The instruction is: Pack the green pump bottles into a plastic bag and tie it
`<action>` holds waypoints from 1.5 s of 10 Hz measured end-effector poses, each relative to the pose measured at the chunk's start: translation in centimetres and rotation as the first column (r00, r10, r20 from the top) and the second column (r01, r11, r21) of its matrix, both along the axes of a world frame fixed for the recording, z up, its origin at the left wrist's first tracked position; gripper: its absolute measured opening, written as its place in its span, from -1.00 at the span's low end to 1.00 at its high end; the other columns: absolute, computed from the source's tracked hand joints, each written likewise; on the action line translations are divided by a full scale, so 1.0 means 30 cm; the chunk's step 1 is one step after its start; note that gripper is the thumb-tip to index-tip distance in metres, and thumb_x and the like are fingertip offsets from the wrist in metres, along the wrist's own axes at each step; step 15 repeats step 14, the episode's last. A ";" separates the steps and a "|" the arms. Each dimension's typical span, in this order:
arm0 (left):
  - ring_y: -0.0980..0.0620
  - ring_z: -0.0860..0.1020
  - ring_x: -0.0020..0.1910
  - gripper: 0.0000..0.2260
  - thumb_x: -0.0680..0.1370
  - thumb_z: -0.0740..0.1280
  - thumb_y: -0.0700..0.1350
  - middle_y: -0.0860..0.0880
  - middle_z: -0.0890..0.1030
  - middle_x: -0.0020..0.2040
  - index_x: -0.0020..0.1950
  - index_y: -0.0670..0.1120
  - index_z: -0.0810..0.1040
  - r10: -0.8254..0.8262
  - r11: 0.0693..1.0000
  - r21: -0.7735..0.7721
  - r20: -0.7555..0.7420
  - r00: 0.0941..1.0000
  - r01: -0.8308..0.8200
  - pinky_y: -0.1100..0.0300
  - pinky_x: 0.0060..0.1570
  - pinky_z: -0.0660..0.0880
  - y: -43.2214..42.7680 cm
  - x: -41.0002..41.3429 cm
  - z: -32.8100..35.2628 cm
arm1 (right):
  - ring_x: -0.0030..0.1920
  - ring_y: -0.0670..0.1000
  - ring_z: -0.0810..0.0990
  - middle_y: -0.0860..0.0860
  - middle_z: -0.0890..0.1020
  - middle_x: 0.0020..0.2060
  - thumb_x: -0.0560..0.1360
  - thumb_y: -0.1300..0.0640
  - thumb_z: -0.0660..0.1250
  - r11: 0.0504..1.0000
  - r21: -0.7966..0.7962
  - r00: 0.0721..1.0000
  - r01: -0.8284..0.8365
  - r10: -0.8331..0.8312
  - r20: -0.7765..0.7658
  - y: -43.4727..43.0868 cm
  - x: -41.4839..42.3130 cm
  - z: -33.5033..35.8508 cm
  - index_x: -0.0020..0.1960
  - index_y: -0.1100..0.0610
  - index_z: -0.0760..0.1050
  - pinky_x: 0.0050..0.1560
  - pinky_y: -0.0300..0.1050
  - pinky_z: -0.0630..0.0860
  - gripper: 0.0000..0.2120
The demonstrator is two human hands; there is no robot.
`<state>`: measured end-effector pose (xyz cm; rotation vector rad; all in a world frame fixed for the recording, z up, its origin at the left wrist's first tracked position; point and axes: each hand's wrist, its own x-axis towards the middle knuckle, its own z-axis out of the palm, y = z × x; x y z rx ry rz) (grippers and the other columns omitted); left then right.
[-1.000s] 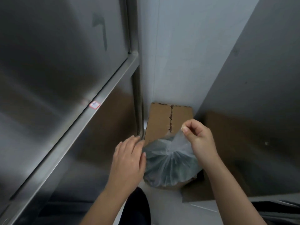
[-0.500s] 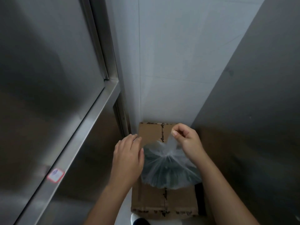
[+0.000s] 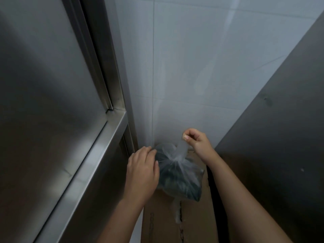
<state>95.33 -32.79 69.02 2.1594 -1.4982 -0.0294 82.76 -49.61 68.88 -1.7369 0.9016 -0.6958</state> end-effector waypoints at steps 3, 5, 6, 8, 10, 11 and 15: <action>-0.11 0.56 0.11 -0.72 0.43 0.25 -0.14 -0.12 0.61 0.08 0.10 -0.18 0.57 -0.002 1.000 -0.018 0.000 1.000 0.002 -0.13 0.13 0.46 -0.095 0.014 -0.043 | -0.36 -0.11 0.34 -0.05 0.40 -0.41 0.48 0.38 0.23 0.995 -0.003 0.981 0.105 -0.104 -0.162 -0.148 -0.001 -0.138 -0.27 0.15 0.40 -0.33 -0.40 0.28 -0.79; -0.10 0.57 0.08 -0.63 0.44 0.09 -0.06 -0.10 0.62 0.05 0.08 -0.16 0.57 -0.024 1.000 0.013 0.017 1.000 0.023 -0.11 0.09 0.47 -0.113 -0.008 -0.079 | -0.32 -0.05 0.41 -0.02 0.47 -0.39 0.47 0.35 0.26 0.930 0.081 0.924 0.360 -0.343 -0.169 -0.144 -0.087 -0.247 -0.21 0.17 0.47 -0.24 -0.18 0.38 -0.87; -0.10 0.58 0.08 -0.63 0.44 0.08 -0.06 -0.11 0.62 0.06 0.07 -0.16 0.57 -0.030 0.999 0.040 0.002 1.000 0.029 -0.11 0.09 0.47 -0.117 -0.023 -0.088 | -0.38 -0.14 0.45 -0.05 0.50 -0.41 0.46 0.33 0.30 0.897 0.114 0.897 0.426 -0.403 -0.182 -0.124 -0.111 -0.265 -0.24 0.15 0.52 -0.26 -0.21 0.39 -0.86; -0.11 0.57 0.10 -0.62 0.45 0.06 -0.05 -0.11 0.62 0.06 0.07 -0.16 0.57 -0.054 0.994 0.090 -0.024 0.998 0.056 -0.12 0.11 0.48 -0.111 -0.048 -0.099 | -0.32 0.04 0.50 0.00 0.54 -0.44 0.45 0.25 0.33 0.844 0.162 0.854 0.511 -0.476 -0.211 -0.064 -0.143 -0.297 -0.36 0.08 0.51 -0.17 -0.07 0.44 -0.77; -0.10 0.59 0.06 -0.63 0.44 0.08 -0.06 -0.10 0.63 0.04 0.05 -0.15 0.58 -0.074 0.993 0.086 -0.018 0.997 0.076 -0.11 0.06 0.50 -0.084 -0.071 -0.093 | -0.07 0.16 0.61 0.12 0.64 -0.22 0.48 0.26 0.30 0.836 0.159 0.841 0.526 -0.483 -0.243 0.010 -0.161 -0.276 -0.05 0.25 0.58 0.05 0.06 0.53 -0.89; -0.09 0.59 0.04 -0.66 0.44 0.10 -0.07 -0.09 0.63 0.03 0.04 -0.14 0.59 -0.087 0.994 0.072 -0.009 0.996 0.087 -0.06 0.07 0.49 -0.067 -0.081 -0.082 | 0.03 0.14 0.58 0.20 0.63 -0.01 0.49 0.24 0.29 0.856 0.095 0.840 0.508 -0.469 -0.274 0.060 -0.171 -0.245 0.09 0.27 0.53 0.10 -0.01 0.50 -0.79; -0.07 0.57 0.08 -0.64 0.45 0.08 -0.06 -0.07 0.62 0.05 0.06 -0.14 0.58 -0.086 0.996 0.015 0.022 0.996 0.086 -0.04 0.13 0.45 0.041 -0.133 -0.058 | 0.12 0.07 0.52 0.10 0.60 0.06 0.50 0.13 0.25 0.923 -0.204 0.846 0.327 -0.382 -0.372 0.266 -0.190 -0.129 0.12 0.17 0.53 0.17 0.05 0.46 -0.76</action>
